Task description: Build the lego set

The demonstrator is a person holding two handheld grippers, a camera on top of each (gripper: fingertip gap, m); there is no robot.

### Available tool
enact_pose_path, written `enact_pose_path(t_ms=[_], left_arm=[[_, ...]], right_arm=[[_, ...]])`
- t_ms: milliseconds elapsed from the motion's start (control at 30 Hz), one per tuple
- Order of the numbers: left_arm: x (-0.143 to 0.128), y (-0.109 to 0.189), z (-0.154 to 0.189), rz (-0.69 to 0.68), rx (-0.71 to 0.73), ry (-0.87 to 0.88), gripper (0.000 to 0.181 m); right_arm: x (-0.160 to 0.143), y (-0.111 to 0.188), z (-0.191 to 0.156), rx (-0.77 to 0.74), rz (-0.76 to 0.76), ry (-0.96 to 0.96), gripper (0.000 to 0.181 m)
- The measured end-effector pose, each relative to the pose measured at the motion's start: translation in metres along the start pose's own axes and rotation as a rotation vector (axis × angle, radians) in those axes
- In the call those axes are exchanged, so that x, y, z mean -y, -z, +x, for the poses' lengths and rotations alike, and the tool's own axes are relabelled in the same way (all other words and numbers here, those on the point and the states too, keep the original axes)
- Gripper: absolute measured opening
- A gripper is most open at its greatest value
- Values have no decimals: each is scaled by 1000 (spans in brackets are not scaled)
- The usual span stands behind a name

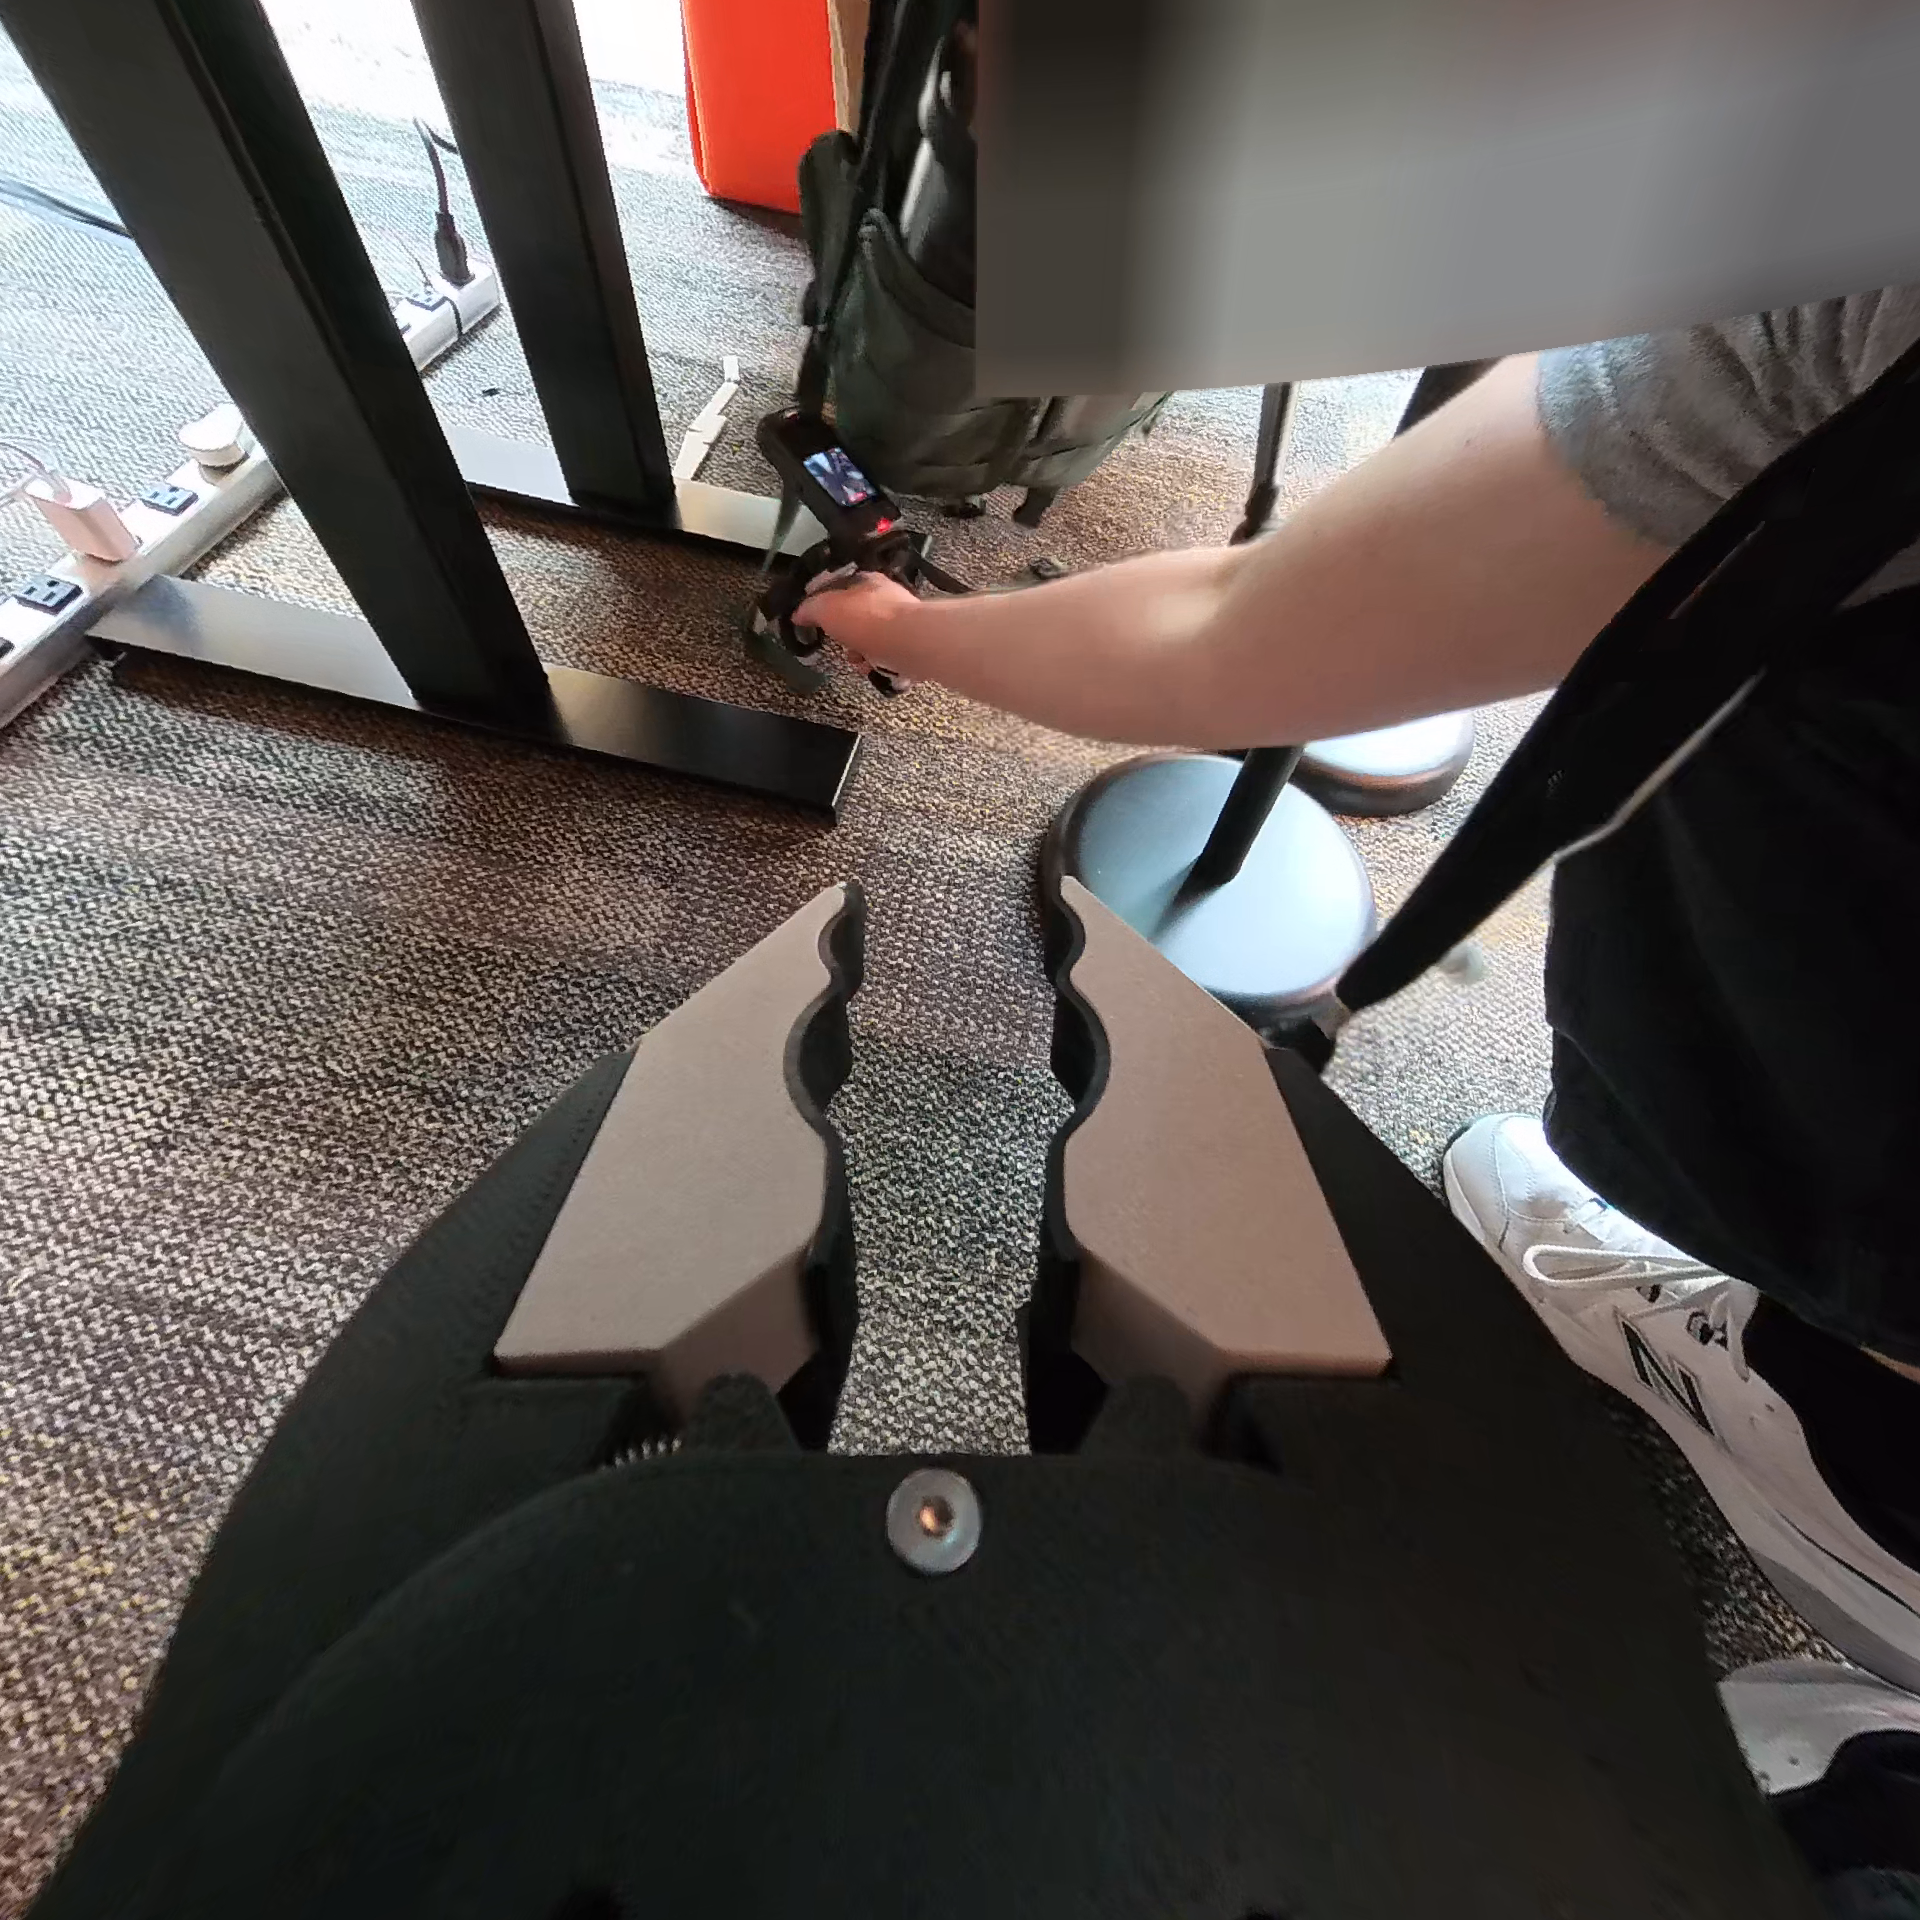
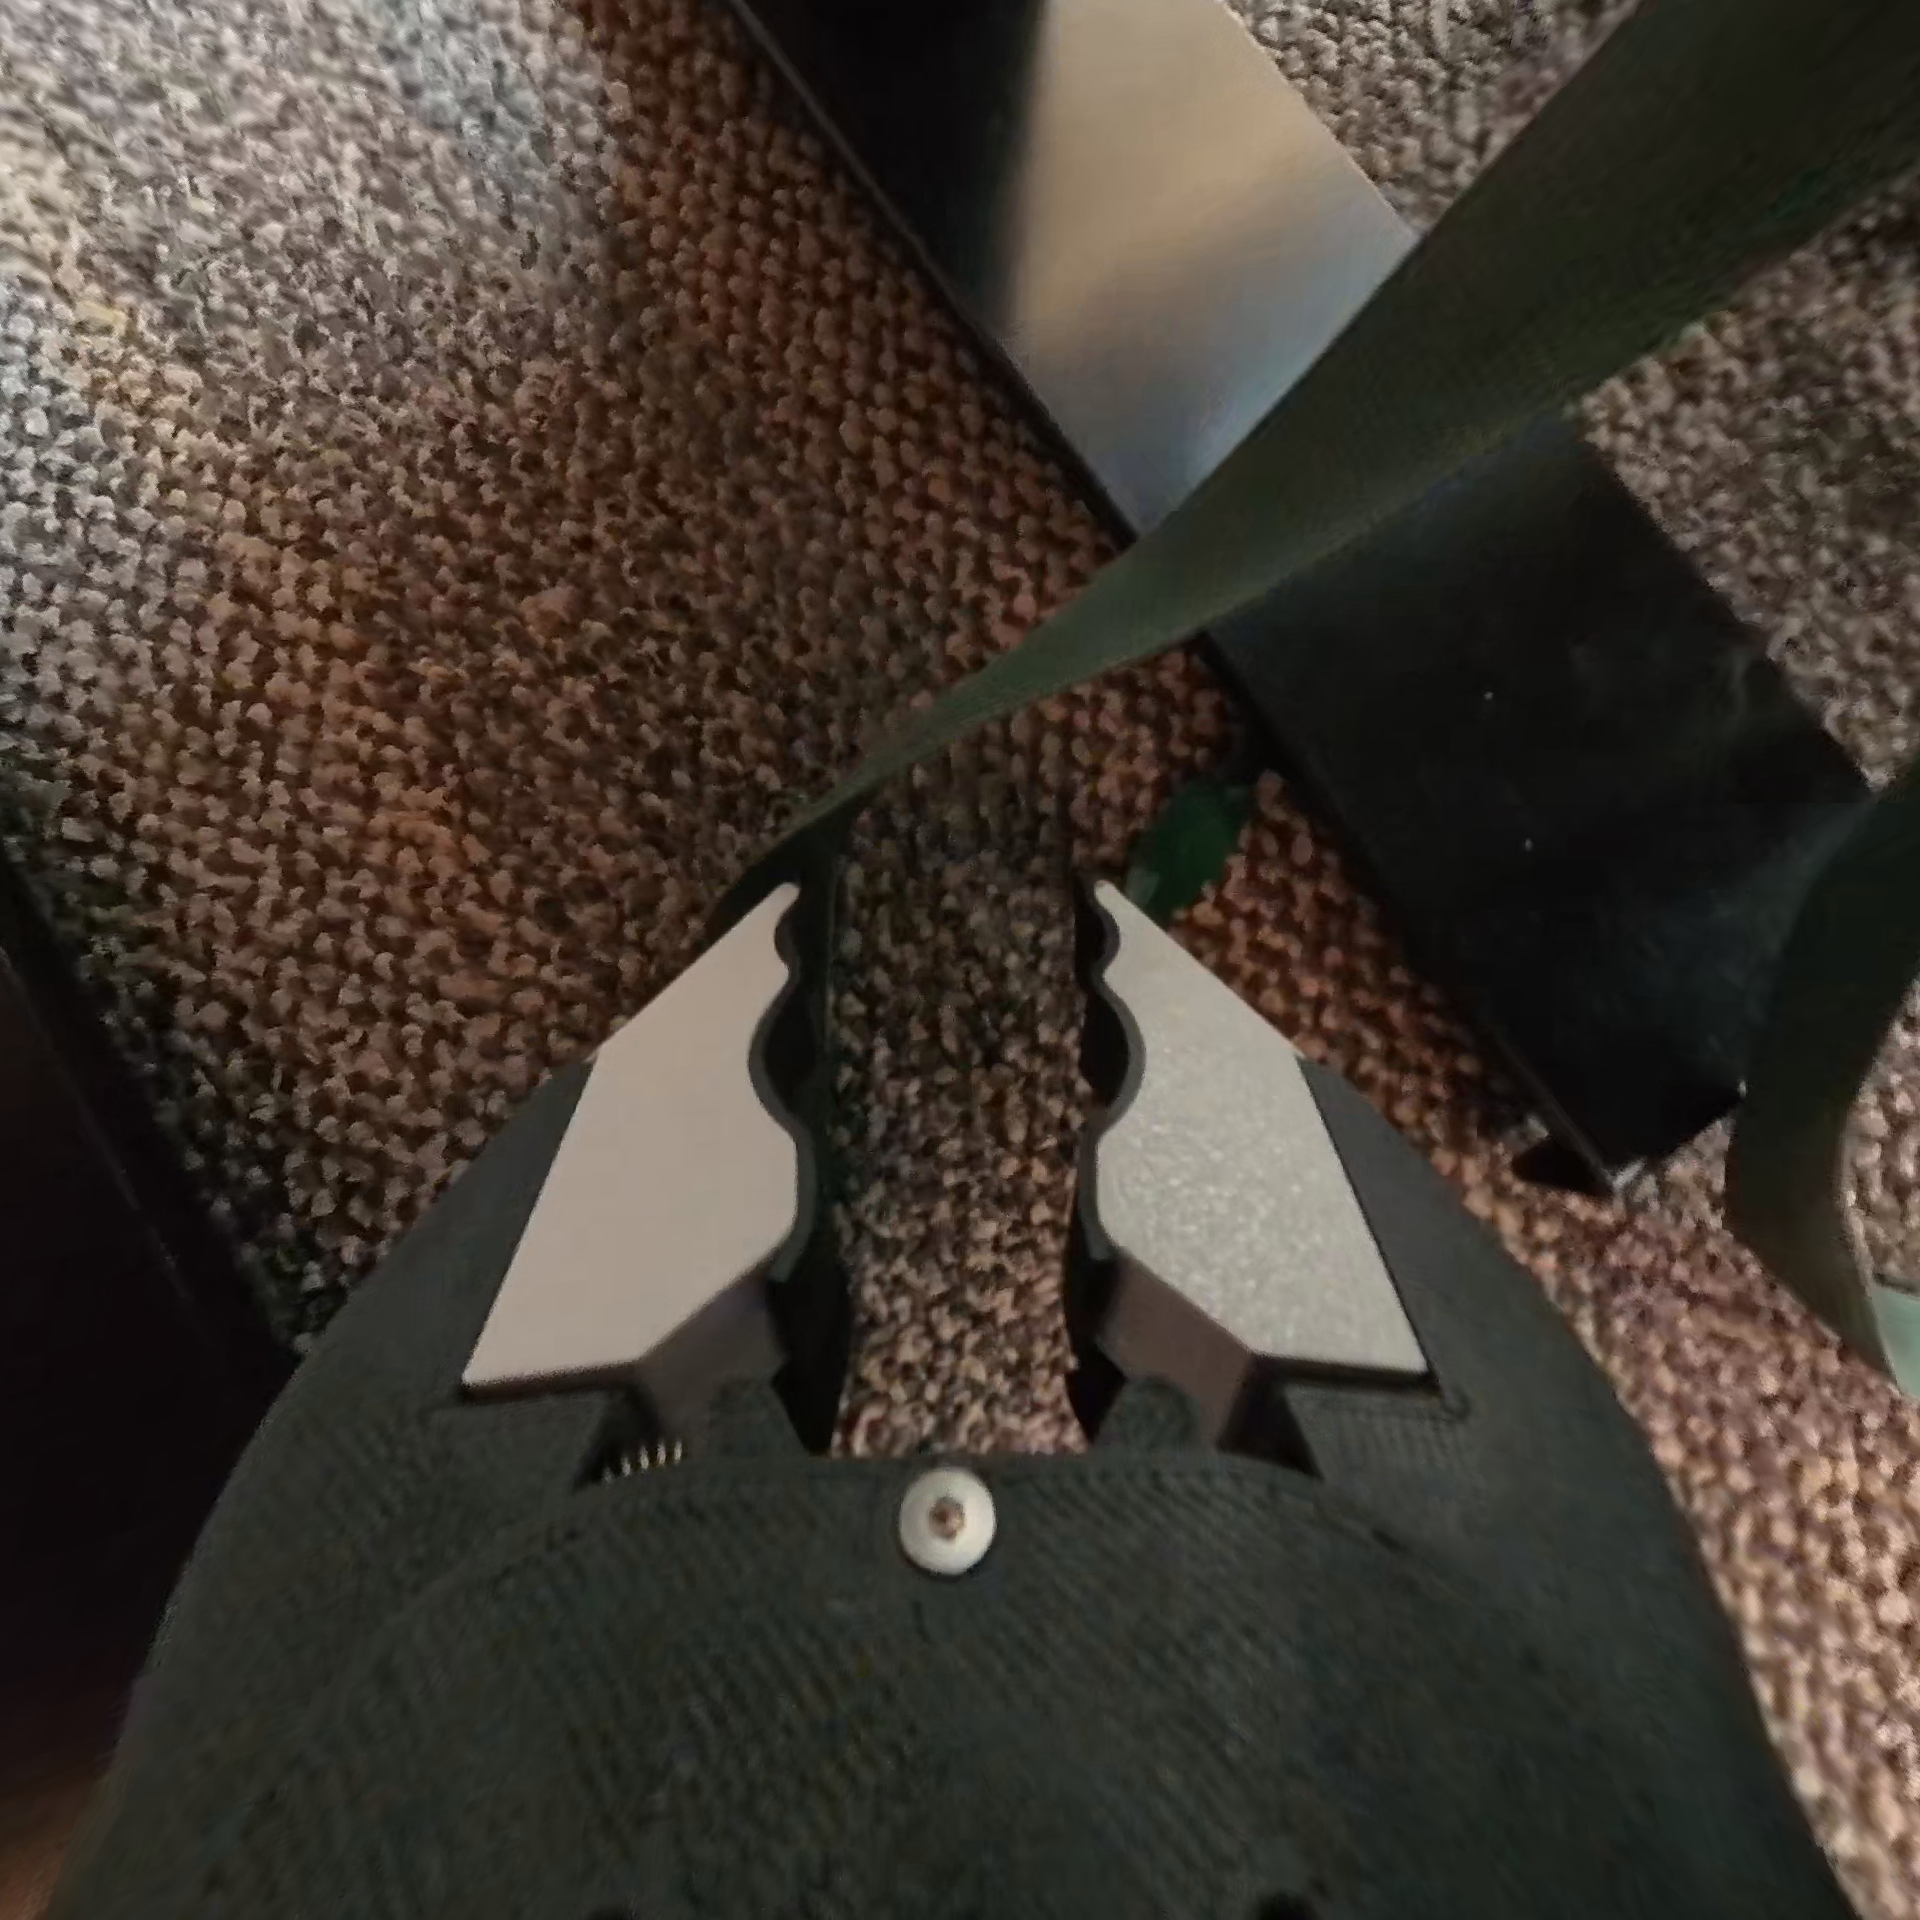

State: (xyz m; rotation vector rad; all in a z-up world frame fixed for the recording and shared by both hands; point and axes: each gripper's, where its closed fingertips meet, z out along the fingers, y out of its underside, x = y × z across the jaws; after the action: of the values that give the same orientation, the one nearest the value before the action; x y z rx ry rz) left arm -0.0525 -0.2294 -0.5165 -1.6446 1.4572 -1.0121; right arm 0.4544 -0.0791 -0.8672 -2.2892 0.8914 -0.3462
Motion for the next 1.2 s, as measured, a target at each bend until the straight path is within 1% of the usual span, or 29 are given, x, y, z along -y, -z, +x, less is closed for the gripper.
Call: enact_pose_path(t_ms=[33,100,200,233,300,333,400,433,467,533,633,733,833,900,933,1067,1133,1200], left_arm=[[-1,1,0,-2,-1,0,33],[0,1,0,1,-6,4,32],[-1,0,0,3,-8,1,32],[-1,0,0,2,-10,1,32],[-1,0,0,4,-11,3,32],[-1,0,0,4,-11,3,32],[0,1,-1,6,-8,5,31],[0,1,-1,8,-6,6,31],[1,2,-1,10,-4,7,31],[0,2,-1,8,-4,9,31],[-2,0,1,1,-11,13,31],[-3,-1,2,-5,-16,12,31],[-5,-1,2,-10,-13,17,31],[-6,-1,1,-12,-14,26,31],[-7,-1,1,-13,-14,30,31],[-8,-2,2,-23,-20,32,32],[-9,-3,4,-28,-24,33,31],[-9,-4,4,-30,-27,31,31]], right_arm=[[-2,2,-2,-7,11,-4,46],[-8,7,-11,-9,31,-1,33],[-12,14,-18,-52,52,54,24],[-12,16,-19,-75,62,91,29],[-10,20,-18,-104,100,156,47],[-8,22,-12,-133,123,152,49],[-8,22,5,-172,141,71,51],[-10,19,11,-157,133,9,51],[-10,16,14,-153,131,26,49],[-4,14,17,-197,147,78,46],[6,13,25,-286,175,50,46],[9,13,33,-354,182,26,47],[5,7,37,-350,161,-23,51],[6,3,36,-318,164,-67,47],[7,2,37,-313,165,-86,50],[6,-3,39,-258,156,-176,54],[5,-5,37,-215,151,-231,48],[5,-5,37,-193,146,-253,48]])
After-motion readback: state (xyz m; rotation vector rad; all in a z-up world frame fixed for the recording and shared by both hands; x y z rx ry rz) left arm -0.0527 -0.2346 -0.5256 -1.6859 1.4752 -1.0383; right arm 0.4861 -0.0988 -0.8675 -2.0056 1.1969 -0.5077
